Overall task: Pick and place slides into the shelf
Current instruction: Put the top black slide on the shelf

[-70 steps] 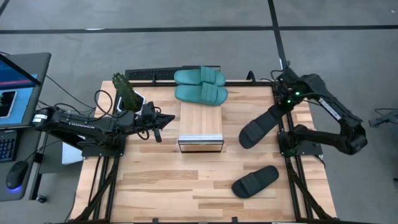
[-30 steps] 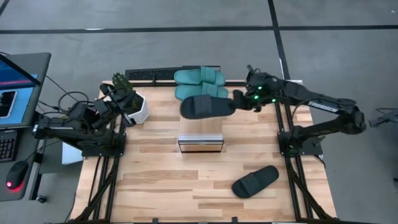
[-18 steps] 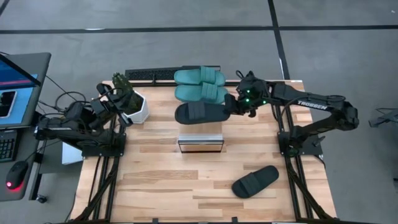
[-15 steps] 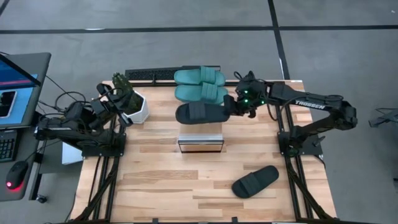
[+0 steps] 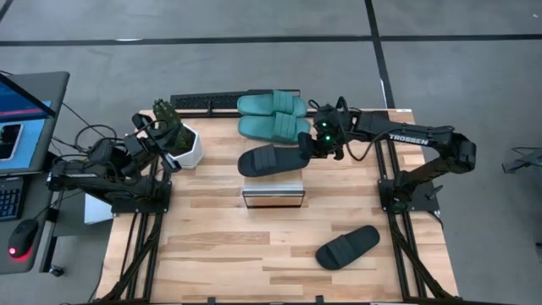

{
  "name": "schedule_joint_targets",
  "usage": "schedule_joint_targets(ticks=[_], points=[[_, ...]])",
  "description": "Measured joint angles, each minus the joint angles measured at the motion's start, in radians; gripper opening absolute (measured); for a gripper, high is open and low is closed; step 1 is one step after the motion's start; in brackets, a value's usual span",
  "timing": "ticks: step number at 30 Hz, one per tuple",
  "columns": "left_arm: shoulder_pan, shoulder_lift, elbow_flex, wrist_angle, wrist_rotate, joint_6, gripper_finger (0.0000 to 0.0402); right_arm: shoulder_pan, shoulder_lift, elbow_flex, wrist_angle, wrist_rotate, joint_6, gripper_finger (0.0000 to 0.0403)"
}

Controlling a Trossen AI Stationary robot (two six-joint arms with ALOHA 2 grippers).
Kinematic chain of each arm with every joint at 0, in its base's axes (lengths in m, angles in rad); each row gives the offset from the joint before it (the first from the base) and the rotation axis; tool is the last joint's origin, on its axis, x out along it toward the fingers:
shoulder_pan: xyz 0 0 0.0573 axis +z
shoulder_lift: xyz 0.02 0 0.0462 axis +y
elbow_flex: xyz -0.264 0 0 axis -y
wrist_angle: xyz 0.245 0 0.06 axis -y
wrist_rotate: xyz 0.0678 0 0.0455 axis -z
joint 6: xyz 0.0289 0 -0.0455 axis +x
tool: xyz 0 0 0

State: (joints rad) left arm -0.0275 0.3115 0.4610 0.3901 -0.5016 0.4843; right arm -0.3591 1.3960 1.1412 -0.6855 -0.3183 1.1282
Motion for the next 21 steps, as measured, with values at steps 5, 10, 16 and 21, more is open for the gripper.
schedule_joint_targets(ticks=[5, 10, 16, 21], points=[[0.0, 0.0, 0.0, -0.003, 0.0, 0.0, 0.0, -0.019, 0.018, 0.0, 0.006, -0.018, -0.016, 0.0009], [0.0, 0.0, 0.0, -0.013, 0.0, -0.001, 0.0, -0.034, 0.018, 0.0, 0.024, -0.019, -0.019, 0.0009], [0.0, 0.0, 0.0, -0.017, 0.0, -0.001, 0.0, -0.057, 0.018, 0.0, 0.013, -0.021, -0.027, 0.0009], [0.0, 0.0, 0.0, -0.018, 0.0, -0.001, 0.0, -0.081, 0.018, 0.0, 0.013, -0.019, -0.029, 0.0009]])
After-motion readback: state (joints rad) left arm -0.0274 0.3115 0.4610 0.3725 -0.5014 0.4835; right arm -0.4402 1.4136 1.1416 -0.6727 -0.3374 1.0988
